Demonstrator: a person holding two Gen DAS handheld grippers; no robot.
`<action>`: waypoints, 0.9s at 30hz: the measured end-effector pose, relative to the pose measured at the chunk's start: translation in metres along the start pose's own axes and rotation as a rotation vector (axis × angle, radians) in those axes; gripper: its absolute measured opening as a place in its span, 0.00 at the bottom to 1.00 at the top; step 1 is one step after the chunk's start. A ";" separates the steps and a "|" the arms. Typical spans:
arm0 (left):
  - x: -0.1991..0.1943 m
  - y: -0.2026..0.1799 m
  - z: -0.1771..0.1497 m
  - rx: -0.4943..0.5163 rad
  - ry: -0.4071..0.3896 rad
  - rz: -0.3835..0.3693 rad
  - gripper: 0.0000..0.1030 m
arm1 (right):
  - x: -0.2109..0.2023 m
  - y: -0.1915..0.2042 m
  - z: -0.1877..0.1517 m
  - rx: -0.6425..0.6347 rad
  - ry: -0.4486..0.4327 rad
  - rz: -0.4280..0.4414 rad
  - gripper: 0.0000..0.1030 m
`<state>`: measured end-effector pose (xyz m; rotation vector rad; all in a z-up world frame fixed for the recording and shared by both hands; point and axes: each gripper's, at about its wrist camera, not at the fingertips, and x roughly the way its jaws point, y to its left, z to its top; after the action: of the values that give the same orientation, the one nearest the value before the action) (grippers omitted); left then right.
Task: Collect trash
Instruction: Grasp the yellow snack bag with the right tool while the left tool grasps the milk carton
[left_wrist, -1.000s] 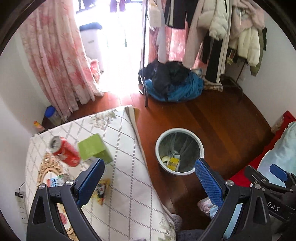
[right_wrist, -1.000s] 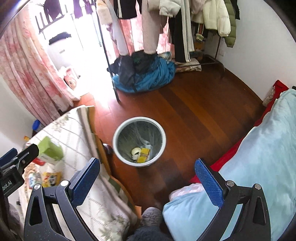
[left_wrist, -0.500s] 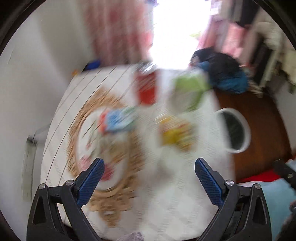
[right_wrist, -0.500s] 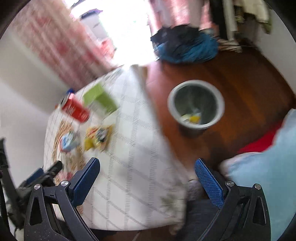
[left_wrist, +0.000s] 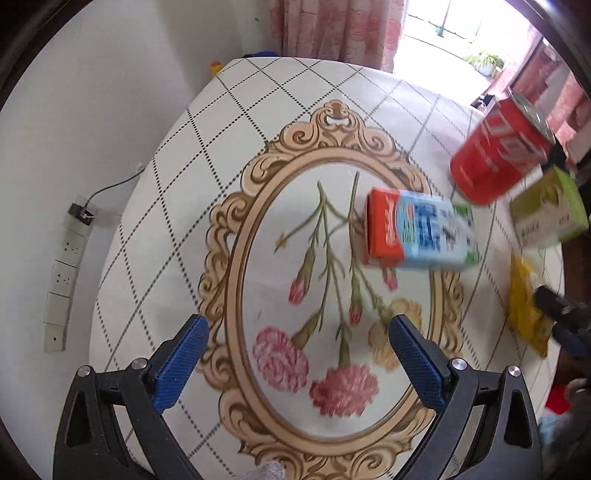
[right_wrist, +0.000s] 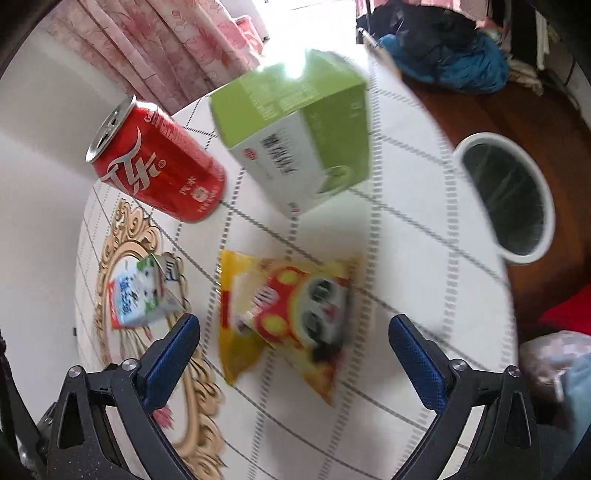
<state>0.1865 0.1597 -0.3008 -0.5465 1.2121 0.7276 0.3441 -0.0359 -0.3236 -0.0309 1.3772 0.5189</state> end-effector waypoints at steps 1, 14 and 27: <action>-0.001 0.000 0.005 -0.008 0.001 -0.012 0.97 | 0.006 0.002 0.001 0.003 0.015 0.008 0.68; 0.012 -0.066 0.066 0.127 0.062 -0.135 0.97 | -0.032 -0.051 0.001 0.064 -0.058 -0.081 0.54; 0.045 -0.073 0.065 0.132 0.070 -0.101 0.88 | -0.018 -0.055 -0.001 0.046 -0.027 -0.105 0.54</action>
<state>0.2901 0.1677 -0.3267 -0.5234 1.2777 0.5428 0.3620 -0.0906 -0.3222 -0.0584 1.3528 0.3980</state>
